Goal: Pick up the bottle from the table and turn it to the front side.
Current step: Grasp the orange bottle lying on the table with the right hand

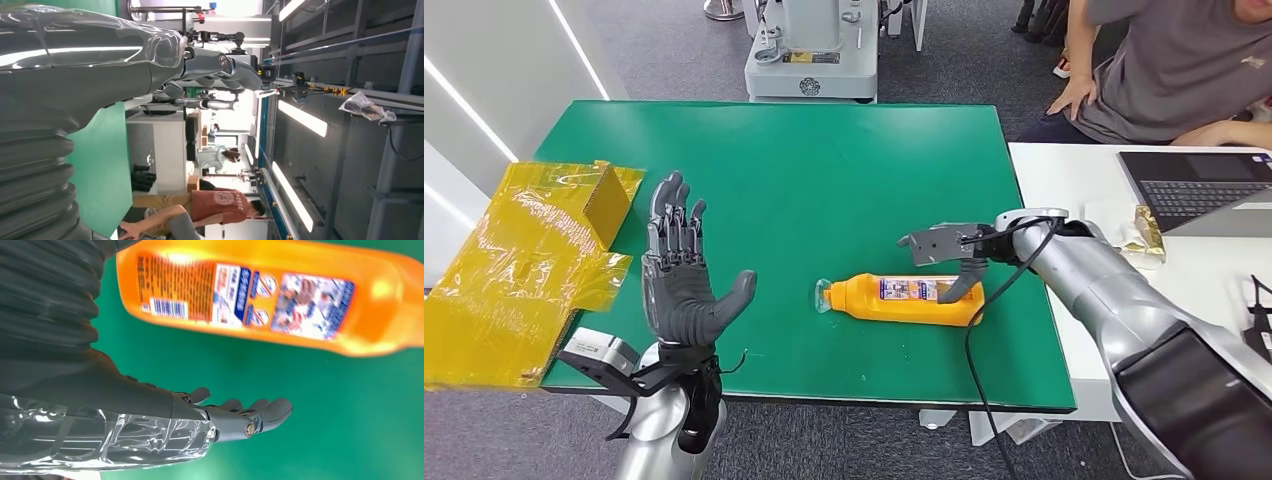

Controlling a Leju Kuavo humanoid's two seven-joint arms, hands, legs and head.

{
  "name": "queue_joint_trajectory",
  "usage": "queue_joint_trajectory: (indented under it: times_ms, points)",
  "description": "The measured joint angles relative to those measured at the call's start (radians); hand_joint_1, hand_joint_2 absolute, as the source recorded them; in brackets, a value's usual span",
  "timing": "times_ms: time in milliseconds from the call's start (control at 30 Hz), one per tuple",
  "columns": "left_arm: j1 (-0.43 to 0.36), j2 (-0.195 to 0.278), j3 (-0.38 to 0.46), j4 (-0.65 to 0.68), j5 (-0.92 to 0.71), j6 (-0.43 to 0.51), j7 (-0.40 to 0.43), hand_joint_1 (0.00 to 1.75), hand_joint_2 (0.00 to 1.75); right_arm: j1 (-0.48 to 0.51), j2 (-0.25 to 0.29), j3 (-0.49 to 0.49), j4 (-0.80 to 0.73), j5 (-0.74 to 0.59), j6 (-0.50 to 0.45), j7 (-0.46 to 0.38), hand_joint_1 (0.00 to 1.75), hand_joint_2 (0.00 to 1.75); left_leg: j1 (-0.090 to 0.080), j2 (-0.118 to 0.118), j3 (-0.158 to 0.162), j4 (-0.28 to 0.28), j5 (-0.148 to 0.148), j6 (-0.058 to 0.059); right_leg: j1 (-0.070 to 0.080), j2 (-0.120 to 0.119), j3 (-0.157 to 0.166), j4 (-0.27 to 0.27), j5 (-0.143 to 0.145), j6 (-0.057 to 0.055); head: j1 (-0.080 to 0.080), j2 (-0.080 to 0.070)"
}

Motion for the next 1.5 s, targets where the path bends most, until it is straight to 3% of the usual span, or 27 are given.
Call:
queue_joint_trajectory:
  times_ms: [333,900,933,1033,1067,1500]
  points:
    - [-0.003,0.0,0.0,0.001,0.0,0.014,0.0,0.0,1.75,0.029,0.0,0.043,0.037,0.0,-0.035,0.017,0.0,1.75,0.0,0.0,0.0,0.0,0.0,0.0,0.0,0.0,0.0,0.0,0.0,0.0,0.0,0.0]
    - [-0.002,0.0,0.002,0.001,-0.011,0.026,0.0,0.0,1.75,0.141,-0.003,0.061,0.063,-0.021,-0.189,0.014,0.0,1.75,0.0,0.0,0.0,0.0,0.0,0.0,0.0,0.0,0.0,0.0,0.0,0.0,0.0,0.0]
    - [-0.002,0.0,0.002,0.001,-0.011,0.027,0.0,0.0,1.75,0.146,-0.004,0.061,0.064,-0.024,-0.198,0.012,0.33,1.75,0.0,0.0,0.0,0.0,0.0,0.0,0.0,0.0,0.0,0.0,0.0,0.0,0.0,0.0]
    - [-0.002,0.0,0.002,0.001,-0.013,0.03,0.0,0.0,1.75,0.155,-0.007,0.061,0.064,-0.025,-0.232,0.001,1.64,1.75,0.0,0.001,0.001,0.0,0.0,0.0,0.0,0.001,0.0,0.0,0.0,0.0,0.0,0.0]
    - [-0.001,0.0,0.002,0.001,-0.013,0.033,0.0,0.0,1.75,0.16,-0.008,0.06,0.064,-0.025,-0.253,-0.007,1.75,1.75,0.0,0.001,0.001,0.0,0.0,0.0,0.0,0.001,0.0,0.0,0.0,0.0,0.0,0.0]
    - [0.002,0.0,0.002,-0.002,-0.009,0.051,0.0,0.0,1.75,0.218,-0.008,0.03,0.043,-0.044,-0.469,-0.079,1.75,1.75,0.0,0.001,0.003,0.0,0.0,0.0,0.0,0.001,0.003,0.0,0.001,0.0,0.0,0.0]
